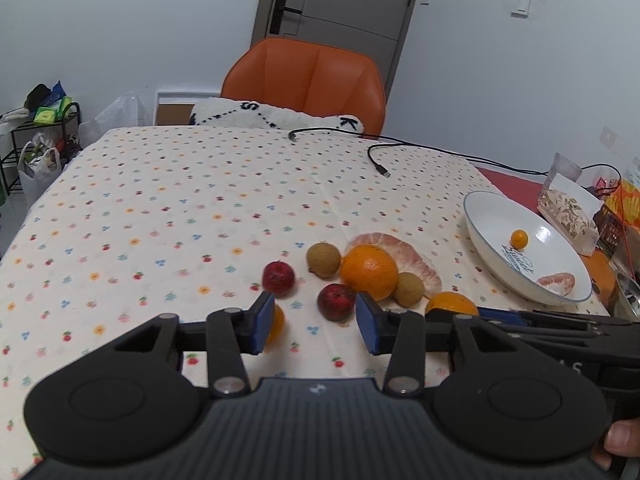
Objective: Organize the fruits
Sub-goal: 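Grasp the large mandarin with the right tool while the left tool grasps a red plum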
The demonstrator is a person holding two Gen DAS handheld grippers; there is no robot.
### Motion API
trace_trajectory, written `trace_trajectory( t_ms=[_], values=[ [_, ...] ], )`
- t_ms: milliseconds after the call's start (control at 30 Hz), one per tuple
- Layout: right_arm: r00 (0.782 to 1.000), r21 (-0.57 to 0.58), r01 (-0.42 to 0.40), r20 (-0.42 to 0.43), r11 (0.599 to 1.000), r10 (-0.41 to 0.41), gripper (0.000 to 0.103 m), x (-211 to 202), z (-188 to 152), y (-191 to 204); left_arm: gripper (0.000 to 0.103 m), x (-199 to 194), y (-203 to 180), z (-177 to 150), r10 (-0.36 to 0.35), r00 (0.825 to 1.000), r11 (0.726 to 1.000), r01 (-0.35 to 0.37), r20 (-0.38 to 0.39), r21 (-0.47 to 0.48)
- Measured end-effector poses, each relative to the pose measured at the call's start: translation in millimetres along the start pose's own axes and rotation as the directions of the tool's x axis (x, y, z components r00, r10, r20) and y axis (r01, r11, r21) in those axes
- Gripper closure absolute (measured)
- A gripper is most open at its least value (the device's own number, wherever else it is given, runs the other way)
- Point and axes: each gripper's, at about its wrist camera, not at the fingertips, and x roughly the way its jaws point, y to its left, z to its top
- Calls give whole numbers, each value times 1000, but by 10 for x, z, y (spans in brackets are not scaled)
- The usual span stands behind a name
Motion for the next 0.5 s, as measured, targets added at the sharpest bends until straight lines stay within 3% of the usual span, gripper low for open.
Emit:
trace_trajectory(
  t_ms=[500],
  values=[
    [997,48,58,42,997,-60,67,-269,-30,-236,70,317,-152,-18,38,998,997,-35,-45,65]
  ],
)
